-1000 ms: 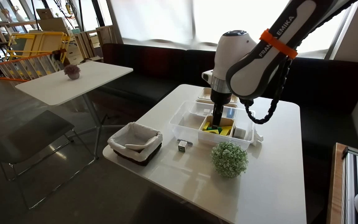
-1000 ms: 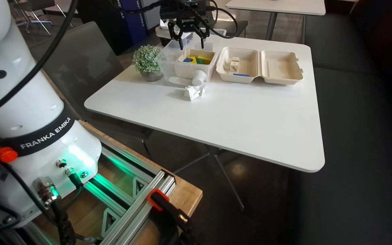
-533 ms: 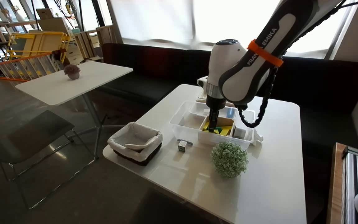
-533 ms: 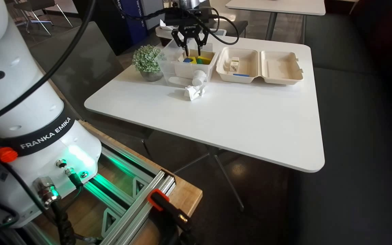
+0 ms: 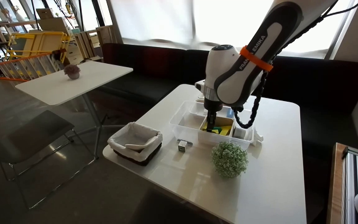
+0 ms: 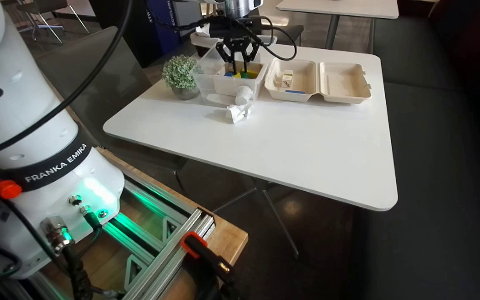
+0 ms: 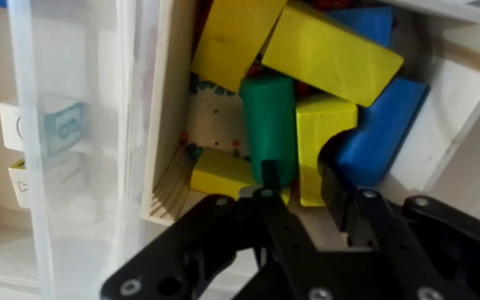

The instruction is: Move the yellow wooden brick from the transparent box into the white paper box

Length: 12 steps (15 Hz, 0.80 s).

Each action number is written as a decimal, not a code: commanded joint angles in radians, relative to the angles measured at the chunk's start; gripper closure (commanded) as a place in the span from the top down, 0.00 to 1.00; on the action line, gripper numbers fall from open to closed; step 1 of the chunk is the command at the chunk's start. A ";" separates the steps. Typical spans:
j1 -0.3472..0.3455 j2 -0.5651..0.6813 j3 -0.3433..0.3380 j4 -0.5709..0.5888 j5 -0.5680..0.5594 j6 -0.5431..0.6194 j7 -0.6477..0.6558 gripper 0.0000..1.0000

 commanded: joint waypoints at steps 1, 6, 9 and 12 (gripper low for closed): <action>-0.030 0.030 0.023 0.021 -0.001 0.011 -0.022 0.24; -0.033 0.022 0.030 0.019 -0.002 -0.003 -0.021 0.20; -0.037 0.019 0.041 0.016 0.007 -0.012 -0.028 0.21; -0.046 0.020 0.051 0.011 0.014 -0.013 -0.033 0.25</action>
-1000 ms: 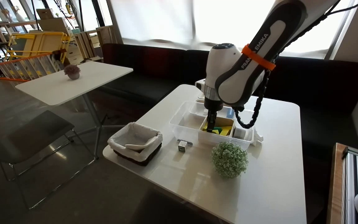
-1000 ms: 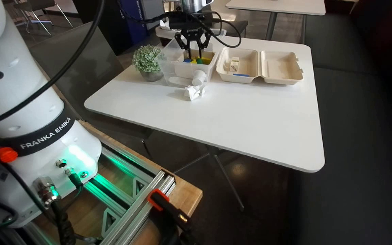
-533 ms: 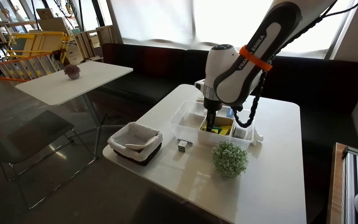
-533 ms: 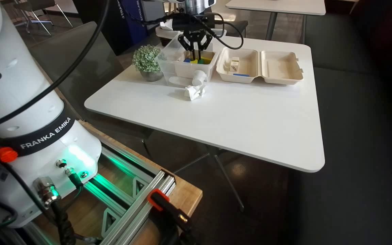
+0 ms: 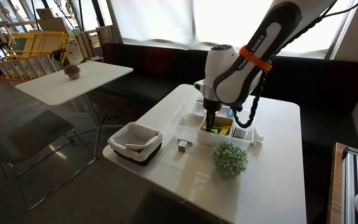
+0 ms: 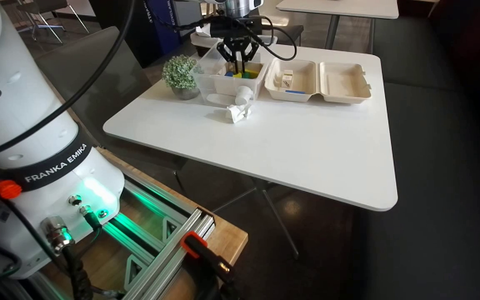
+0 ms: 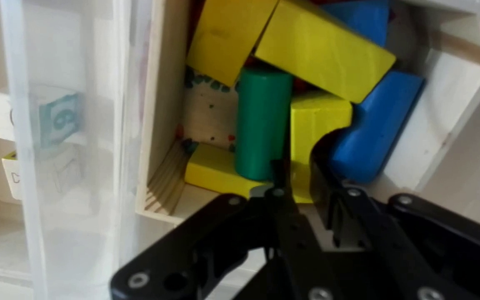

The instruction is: Move the yellow wooden brick from the transparent box into the white paper box

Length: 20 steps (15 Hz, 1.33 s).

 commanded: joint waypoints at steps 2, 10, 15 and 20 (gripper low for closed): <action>-0.031 0.015 0.030 -0.001 0.019 -0.015 -0.028 0.25; -0.063 0.016 0.066 -0.013 0.052 -0.038 -0.054 0.27; -0.076 0.018 0.080 -0.016 0.077 -0.066 -0.082 0.30; -0.069 0.025 0.061 -0.013 0.061 -0.092 -0.085 0.28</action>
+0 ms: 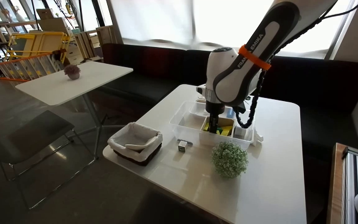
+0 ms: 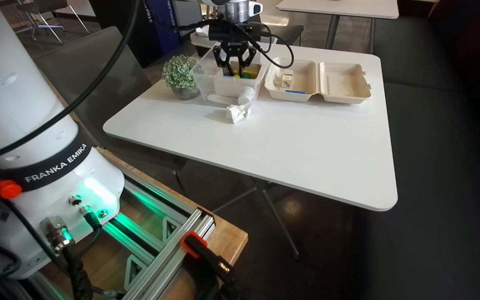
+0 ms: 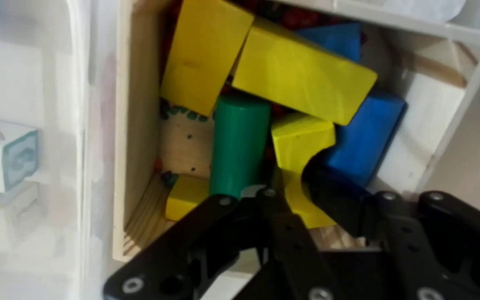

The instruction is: Move the yellow wooden brick from the transparent box into the white paper box

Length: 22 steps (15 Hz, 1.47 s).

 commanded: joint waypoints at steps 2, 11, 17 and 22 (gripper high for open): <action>-0.002 0.022 -0.007 -0.004 0.003 -0.034 -0.025 0.12; -0.014 -0.103 -0.009 -0.028 0.059 -0.067 0.013 0.05; -0.009 -0.210 -0.112 -0.006 0.135 -0.154 0.159 0.05; -0.002 -0.214 -0.152 0.012 0.142 -0.159 0.156 0.18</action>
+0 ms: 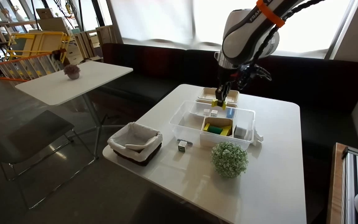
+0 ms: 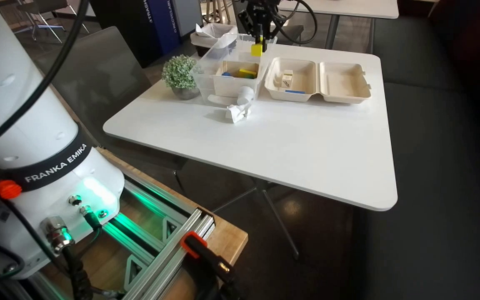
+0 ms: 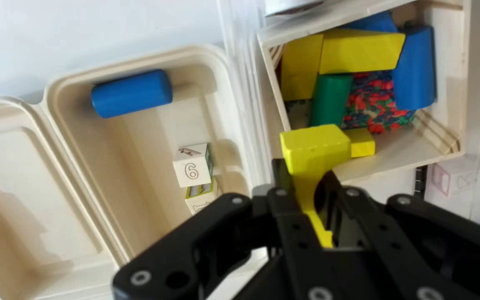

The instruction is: Move the yellow wooden brick from the transparent box into the white paper box

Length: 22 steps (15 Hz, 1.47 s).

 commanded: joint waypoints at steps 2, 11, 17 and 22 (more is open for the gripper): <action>0.028 0.000 -0.022 0.001 0.005 -0.002 0.010 0.18; 0.062 0.077 -0.115 0.129 -0.218 0.163 0.190 0.05; 0.078 0.212 -0.158 0.228 -0.281 0.233 0.274 0.05; 0.094 0.334 -0.166 0.300 -0.274 0.265 0.294 0.05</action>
